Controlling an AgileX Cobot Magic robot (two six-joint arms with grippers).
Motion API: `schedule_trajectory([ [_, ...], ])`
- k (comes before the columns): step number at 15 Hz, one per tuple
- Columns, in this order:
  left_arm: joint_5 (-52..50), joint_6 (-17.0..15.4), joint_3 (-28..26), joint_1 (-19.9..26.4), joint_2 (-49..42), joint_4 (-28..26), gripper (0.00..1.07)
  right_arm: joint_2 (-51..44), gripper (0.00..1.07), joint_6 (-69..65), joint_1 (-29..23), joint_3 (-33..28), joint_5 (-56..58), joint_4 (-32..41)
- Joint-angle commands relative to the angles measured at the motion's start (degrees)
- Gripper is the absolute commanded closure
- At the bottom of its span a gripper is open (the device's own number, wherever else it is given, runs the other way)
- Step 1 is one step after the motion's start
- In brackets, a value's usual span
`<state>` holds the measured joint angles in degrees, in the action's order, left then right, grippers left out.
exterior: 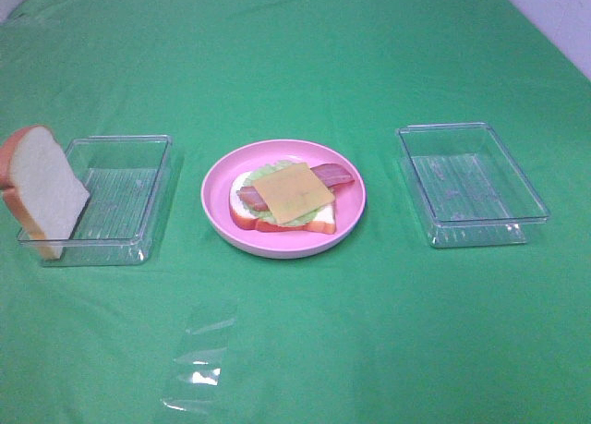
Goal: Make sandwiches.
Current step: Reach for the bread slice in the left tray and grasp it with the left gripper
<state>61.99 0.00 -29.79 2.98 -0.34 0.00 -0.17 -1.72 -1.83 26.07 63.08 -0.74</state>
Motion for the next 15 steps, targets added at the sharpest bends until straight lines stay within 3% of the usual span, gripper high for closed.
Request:
schedule_trajectory([
  [1,-0.40,0.00,0.17,0.11,-0.74,0.00,0.07,-1.66,0.09,0.69,0.11,-0.23,-0.11,0.40],
  [15,-0.40,0.29,0.17,0.11,-0.63,0.00,0.07,-1.66,0.09,0.69,0.11,-0.23,-0.11,0.46],
])
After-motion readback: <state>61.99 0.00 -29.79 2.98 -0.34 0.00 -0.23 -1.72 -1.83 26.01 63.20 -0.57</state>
